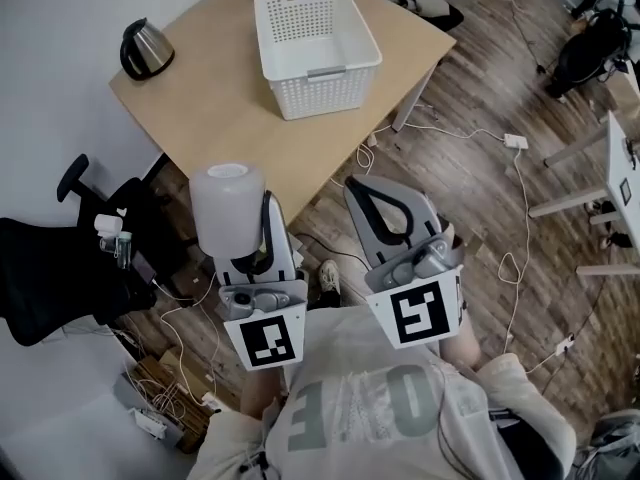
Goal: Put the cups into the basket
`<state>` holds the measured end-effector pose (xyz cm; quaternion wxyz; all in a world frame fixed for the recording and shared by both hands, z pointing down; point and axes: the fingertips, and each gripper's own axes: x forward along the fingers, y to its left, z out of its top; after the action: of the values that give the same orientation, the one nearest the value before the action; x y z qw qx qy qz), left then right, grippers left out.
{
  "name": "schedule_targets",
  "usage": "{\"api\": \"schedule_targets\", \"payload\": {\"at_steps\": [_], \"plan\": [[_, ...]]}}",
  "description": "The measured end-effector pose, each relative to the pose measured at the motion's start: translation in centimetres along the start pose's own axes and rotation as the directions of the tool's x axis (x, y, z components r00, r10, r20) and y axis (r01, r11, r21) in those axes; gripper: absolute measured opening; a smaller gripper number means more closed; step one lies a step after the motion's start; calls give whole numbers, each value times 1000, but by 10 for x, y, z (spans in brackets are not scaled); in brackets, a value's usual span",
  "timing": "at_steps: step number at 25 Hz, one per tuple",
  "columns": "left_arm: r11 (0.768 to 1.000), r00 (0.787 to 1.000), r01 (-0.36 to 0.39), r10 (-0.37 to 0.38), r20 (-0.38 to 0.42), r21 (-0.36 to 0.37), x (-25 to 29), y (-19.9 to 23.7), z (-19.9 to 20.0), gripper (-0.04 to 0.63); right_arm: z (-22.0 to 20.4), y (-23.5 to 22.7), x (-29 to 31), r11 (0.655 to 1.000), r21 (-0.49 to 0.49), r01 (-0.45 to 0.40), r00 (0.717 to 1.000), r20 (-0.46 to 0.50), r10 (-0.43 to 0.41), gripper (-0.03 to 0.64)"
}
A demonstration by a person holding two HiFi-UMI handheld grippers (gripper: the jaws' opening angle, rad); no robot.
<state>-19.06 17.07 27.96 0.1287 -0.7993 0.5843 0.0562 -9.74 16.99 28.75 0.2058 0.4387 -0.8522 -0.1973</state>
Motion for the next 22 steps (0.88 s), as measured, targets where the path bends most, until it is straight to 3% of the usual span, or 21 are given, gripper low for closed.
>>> {"api": "schedule_targets", "payload": {"at_steps": [6,14,22], "plan": [[1000,999,19,-19,28,16,45,26,-7,48,1,-18,55,999,34,18,999,32,-19,-2],[999,1000,29,-29,1,21,89,29,-15,48,-8,-58,91,996,82,30,998,55,-34,-2],[999,1000,-15,14,20,49,178,47,-19,48,-20,-123,163,997,81,19,995,91,-27,-2]]}}
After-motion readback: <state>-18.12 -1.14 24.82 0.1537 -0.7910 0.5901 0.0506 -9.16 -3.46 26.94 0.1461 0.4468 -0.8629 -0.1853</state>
